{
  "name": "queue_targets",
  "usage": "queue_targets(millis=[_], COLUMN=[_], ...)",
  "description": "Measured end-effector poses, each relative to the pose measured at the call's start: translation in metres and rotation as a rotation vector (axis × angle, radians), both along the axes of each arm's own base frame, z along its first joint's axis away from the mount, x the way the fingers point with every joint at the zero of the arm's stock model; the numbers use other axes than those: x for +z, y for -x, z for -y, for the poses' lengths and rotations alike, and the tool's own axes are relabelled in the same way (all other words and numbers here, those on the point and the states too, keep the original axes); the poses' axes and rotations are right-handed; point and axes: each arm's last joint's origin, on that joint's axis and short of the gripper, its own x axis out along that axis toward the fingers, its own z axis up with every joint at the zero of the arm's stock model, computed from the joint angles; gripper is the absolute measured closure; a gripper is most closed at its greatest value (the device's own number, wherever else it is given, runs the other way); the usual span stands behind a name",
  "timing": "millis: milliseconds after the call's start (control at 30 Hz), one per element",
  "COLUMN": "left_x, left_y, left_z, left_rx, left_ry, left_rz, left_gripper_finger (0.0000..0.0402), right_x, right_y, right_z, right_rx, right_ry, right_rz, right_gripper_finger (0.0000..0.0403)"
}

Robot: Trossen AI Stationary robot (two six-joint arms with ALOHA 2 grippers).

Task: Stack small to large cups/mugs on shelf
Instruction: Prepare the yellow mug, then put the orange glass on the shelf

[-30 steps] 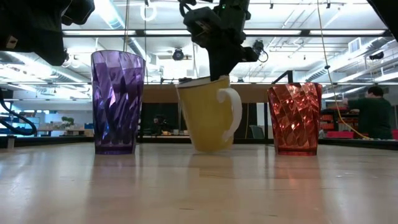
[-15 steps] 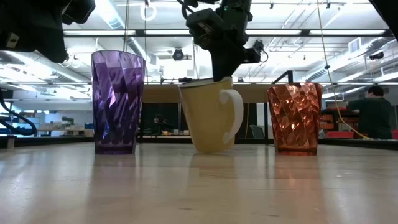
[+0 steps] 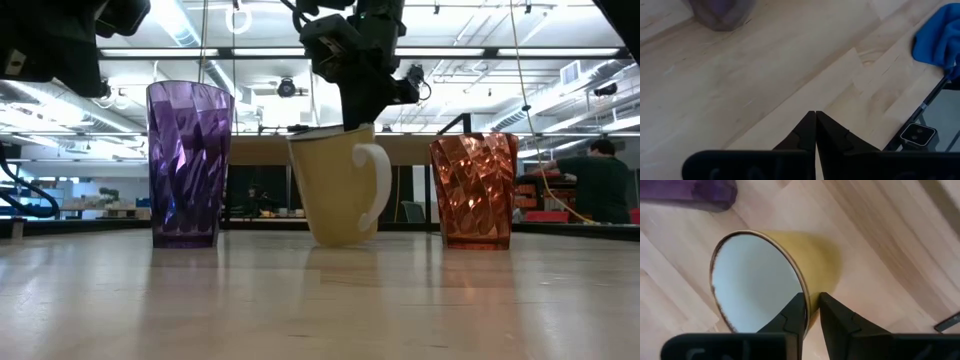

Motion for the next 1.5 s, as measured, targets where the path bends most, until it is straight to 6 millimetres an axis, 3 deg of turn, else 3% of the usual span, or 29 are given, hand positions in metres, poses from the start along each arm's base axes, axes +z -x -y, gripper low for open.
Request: queue_targets(millis=[667,1133,1300,1500], left_x=[0.000,0.000,0.000,0.000], left_y=[0.002,0.003,0.003,0.003], left_z=[0.003,0.003,0.003,0.002], left_rx=[-0.016,-0.025,-0.025,-0.013], left_ry=[-0.001,-0.007,-0.009,-0.030], left_rz=[0.000,-0.001,-0.002,0.005], left_gripper_finger=[0.0380,0.0386,0.0373,0.0374], right_x=[-0.004,-0.003,0.018,0.069], right_y=[-0.001,0.000,0.013,0.054], right_z=[0.020,0.020,0.016,0.010], right_rx=[-0.032,-0.013,0.030,0.127], right_ry=[-0.102,-0.091,-0.092,-0.052], right_rz=[-0.005,-0.005,0.014,0.073], right_gripper_finger=[0.0344,0.0344,0.0344,0.0344])
